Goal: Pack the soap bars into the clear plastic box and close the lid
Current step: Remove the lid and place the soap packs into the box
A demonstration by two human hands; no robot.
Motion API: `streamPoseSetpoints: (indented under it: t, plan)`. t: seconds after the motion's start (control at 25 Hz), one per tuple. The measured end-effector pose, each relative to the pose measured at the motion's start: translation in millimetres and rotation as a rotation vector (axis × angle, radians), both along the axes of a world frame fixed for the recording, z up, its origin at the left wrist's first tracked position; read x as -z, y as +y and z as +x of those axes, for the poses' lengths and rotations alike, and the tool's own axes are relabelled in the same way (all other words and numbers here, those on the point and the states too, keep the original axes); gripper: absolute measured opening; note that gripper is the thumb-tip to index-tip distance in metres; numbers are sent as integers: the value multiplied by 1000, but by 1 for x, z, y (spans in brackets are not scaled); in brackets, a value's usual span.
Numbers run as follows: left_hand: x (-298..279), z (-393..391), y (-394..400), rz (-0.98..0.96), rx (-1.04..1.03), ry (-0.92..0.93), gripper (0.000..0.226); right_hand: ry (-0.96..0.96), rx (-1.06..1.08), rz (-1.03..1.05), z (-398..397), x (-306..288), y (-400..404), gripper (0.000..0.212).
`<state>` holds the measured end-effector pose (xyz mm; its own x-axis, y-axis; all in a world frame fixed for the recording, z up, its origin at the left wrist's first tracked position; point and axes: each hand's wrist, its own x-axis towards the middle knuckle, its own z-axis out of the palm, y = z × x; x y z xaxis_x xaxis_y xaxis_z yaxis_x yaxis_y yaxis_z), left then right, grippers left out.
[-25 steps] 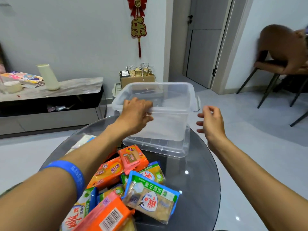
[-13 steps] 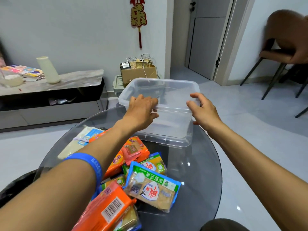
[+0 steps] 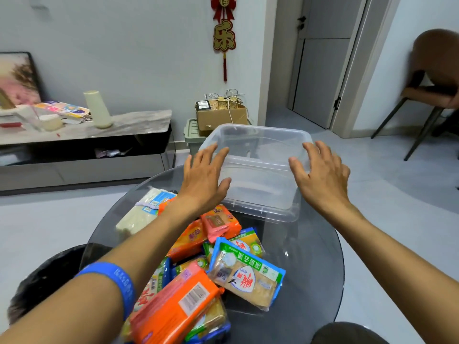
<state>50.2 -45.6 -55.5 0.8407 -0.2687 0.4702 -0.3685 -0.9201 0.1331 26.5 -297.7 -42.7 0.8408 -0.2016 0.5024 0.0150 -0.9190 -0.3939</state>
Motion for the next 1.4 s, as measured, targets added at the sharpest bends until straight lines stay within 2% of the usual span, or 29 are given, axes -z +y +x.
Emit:
streamPoseSetpoints:
  t: [0.08,0.2,0.28,0.36,0.48,0.52,0.6,0.68,0.76,0.88,0.96,1.04,1.12,1.2,1.32,1.4]
  plan:
    - [0,-28,21,7,-13,68,61,-81,-62,-114,-18,0,20,50]
    - [-8,-77,48,-20,29,212,38,-54,-280,-205,-57,5,54,46]
    - [-11,-111,58,38,153,153,32,34,-489,-277,-82,14,69,45]
    - [-8,-149,64,140,251,124,42,207,-634,-380,-110,28,83,50]
    - [-1,-186,64,207,137,423,79,419,-659,-368,-127,35,94,69]
    - [4,-191,62,260,87,532,89,432,-645,-351,-129,35,94,76]
    - [13,-194,61,343,46,607,103,427,-637,-346,-130,35,90,86]
    - [19,-194,63,326,15,582,106,452,-633,-400,-134,39,88,95]
    - [22,-192,64,296,-5,571,98,454,-590,-486,-138,46,91,101]
    - [21,-193,62,137,-24,534,65,415,-513,-522,-139,51,96,94]
    - [20,-193,59,-21,-64,463,54,425,-466,-484,-139,48,97,84]
    - [10,-184,57,-264,-90,427,51,419,-414,-332,-134,38,95,71]
    - [-12,-162,52,-510,-82,429,45,382,-373,-84,-123,18,89,67]
    - [-34,-136,45,-670,-77,397,45,331,-351,108,-109,-10,80,65]
    - [-67,-91,25,-824,-37,355,54,231,-295,265,-75,-54,62,62]
    - [-90,-49,3,-866,-24,326,71,167,-261,342,-32,-83,44,71]
